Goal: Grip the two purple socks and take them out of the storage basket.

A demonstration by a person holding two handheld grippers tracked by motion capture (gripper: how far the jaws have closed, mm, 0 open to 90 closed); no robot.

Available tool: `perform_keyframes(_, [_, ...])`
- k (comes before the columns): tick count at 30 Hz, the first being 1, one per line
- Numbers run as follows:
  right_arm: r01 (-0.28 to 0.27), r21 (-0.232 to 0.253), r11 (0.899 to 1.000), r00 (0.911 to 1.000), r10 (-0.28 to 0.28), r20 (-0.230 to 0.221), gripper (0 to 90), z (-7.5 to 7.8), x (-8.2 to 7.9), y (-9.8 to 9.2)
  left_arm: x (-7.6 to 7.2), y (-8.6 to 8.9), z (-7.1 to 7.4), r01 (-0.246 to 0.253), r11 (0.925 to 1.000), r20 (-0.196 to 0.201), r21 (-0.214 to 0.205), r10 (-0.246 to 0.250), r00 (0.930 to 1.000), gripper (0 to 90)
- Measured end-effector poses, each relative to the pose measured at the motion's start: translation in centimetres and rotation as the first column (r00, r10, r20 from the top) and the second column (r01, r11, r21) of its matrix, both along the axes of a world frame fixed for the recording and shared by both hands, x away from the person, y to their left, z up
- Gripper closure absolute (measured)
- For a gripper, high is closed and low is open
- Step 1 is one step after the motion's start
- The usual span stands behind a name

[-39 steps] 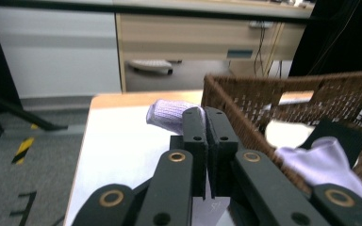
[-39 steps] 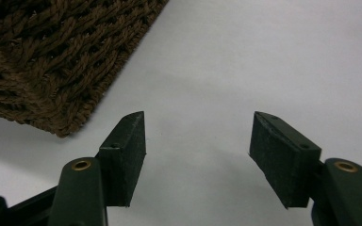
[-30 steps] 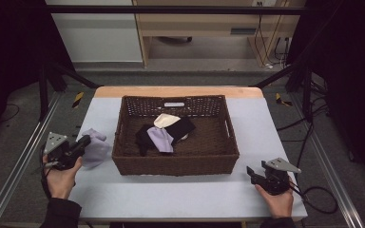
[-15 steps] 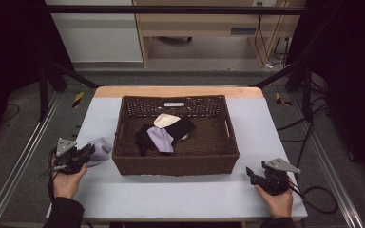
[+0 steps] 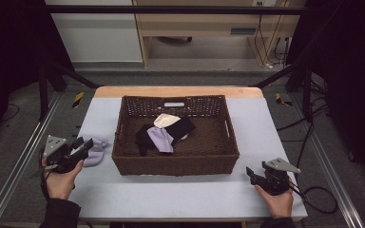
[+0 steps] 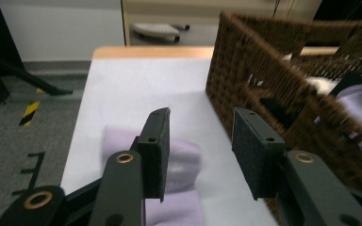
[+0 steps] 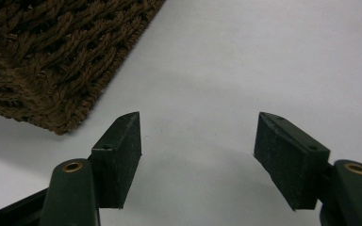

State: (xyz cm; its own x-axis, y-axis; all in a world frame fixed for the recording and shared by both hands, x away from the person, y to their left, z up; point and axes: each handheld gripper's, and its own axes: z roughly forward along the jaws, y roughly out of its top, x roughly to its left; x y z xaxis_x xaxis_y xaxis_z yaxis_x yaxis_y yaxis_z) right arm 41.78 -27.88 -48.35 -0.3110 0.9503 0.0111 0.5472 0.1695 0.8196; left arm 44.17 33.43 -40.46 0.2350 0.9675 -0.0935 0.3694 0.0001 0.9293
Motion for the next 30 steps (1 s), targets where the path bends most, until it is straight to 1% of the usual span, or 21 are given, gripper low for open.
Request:
perform_keyframes(2, [0.000,0.000,1.000,1.0000,0.000,0.004,32.7,0.0,0.0,0.0,-0.3,0.0,0.9,0.001,0.9999,0.028,-0.012,-0.001,0.9996,56.0])
perform_keyframes(7, [0.001,0.004,1.000,1.0000,-0.001,0.004,32.5,0.0,0.0,0.0,-1.0,-0.7,2.7,0.018,0.9996,0.076,-0.022,-0.017,0.9970,56.4])
perform_keyframes(12, [0.005,0.008,1.000,0.9999,-0.005,0.010,32.8,0.1,0.1,-0.1,-1.1,-2.3,4.3,0.060,0.9982,0.110,-0.008,-0.059,0.9922,57.2])
perform_keyframes(15, [0.006,0.008,1.000,1.0000,-0.006,0.008,33.1,0.0,0.1,-0.1,-0.8,-3.8,5.3,0.094,0.9956,0.135,0.000,-0.093,0.9866,57.9])
perform_keyframes(17, [0.006,0.007,1.000,1.0000,-0.006,0.005,33.2,0.0,0.1,0.0,-0.4,-4.9,5.8,0.112,0.9937,0.140,0.005,-0.111,0.9839,58.2])
perform_keyframes(20, [0.005,0.008,1.000,1.0000,-0.005,0.007,33.5,0.0,0.1,-0.1,0.4,-6.5,6.4,0.138,0.9900,0.135,0.031,-0.141,0.9808,58.4])
perform_keyframes(21, [0.005,0.008,1.000,1.0000,-0.005,0.007,33.5,0.1,0.1,-0.1,0.7,-7.1,6.6,0.146,0.9887,0.133,0.034,-0.149,0.9798,58.4])
perform_keyframes(23, [0.006,0.009,1.000,0.9999,-0.006,0.008,33.5,0.1,0.1,-0.1,1.1,-8.1,7.1,0.157,0.9864,0.132,0.048,-0.162,0.9778,58.3])
perform_keyframes(24, [0.005,0.010,1.000,1.0000,-0.005,0.008,33.6,0.1,0.1,-0.1,1.3,-8.5,7.2,0.160,0.9860,0.134,0.046,-0.165,0.9772,58.3])
perform_keyframes(28, [0.005,0.011,1.000,1.0000,-0.005,0.008,33.7,0.1,0.1,-0.1,2.3,-10.5,7.8,0.183,0.9809,0.125,0.065,-0.190,0.9737,58.1])
perform_keyframes(30, [0.007,0.011,1.000,0.9999,-0.007,0.007,33.7,0.1,0.1,-0.1,2.6,-11.1,8.0,0.185,0.9800,0.126,0.073,-0.193,0.9730,57.9])
